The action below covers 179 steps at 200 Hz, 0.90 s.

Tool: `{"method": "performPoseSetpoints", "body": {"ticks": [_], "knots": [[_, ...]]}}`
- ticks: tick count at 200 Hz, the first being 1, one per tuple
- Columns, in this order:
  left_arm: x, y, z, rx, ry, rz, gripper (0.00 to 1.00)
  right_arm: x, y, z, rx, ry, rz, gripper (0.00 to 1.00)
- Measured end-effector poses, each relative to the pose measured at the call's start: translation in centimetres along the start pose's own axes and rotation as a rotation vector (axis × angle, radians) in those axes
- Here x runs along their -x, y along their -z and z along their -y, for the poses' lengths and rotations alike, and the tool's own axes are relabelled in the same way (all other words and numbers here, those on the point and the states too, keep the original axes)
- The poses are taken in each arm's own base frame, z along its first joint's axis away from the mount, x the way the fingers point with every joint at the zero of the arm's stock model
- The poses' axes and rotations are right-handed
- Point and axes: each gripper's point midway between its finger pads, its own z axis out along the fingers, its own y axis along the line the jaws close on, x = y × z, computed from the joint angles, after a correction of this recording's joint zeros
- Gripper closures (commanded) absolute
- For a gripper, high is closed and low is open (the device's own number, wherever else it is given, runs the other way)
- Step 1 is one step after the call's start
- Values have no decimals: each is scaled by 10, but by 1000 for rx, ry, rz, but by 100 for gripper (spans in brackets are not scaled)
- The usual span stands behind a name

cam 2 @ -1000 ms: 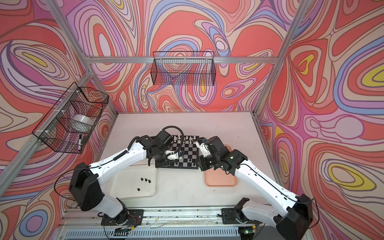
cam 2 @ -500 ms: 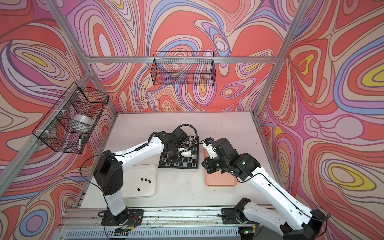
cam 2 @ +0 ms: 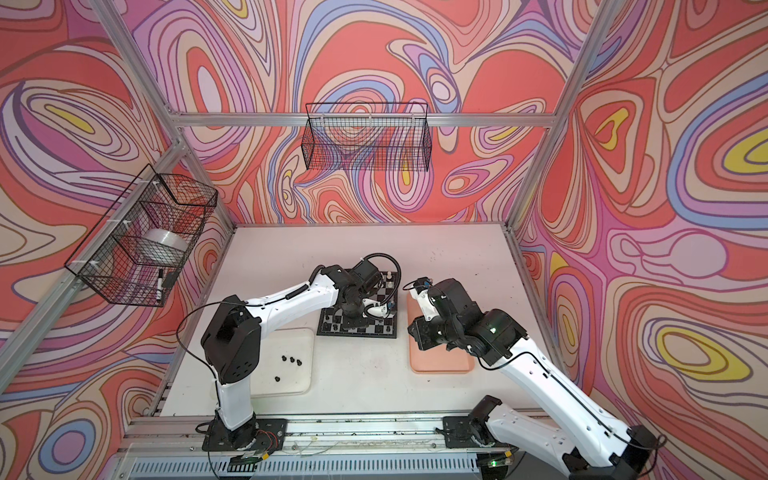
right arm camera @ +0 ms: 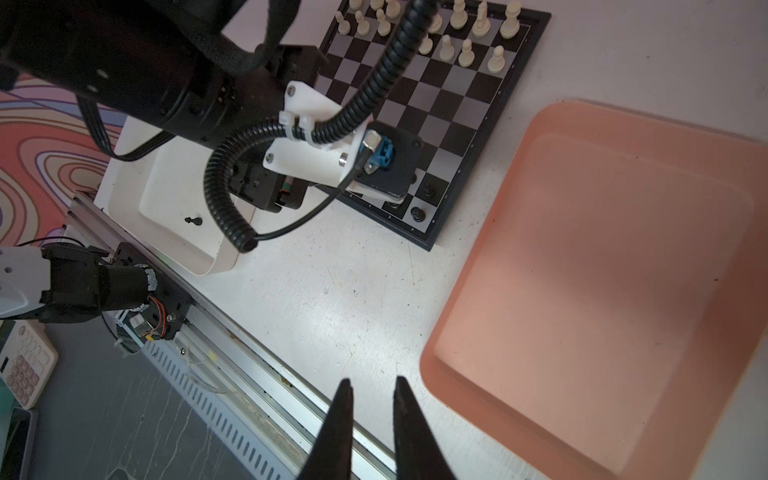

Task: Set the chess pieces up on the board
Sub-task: 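Lower the black pawn onto an edge square beside the black pieces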

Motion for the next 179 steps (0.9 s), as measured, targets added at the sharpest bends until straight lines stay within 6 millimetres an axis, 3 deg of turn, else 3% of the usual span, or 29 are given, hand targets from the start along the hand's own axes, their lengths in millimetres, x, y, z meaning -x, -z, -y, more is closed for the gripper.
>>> {"method": "performPoseSetpoints", "body": {"ticks": [58, 179], "knots": [[-2, -12, -1, 5, -6, -31, 88, -7, -5, 4, -12, -4, -19, 81], [-2, -15, -6, 29, -44, -33, 88, -10, -8, 7, -22, -8, -29, 81]]}}
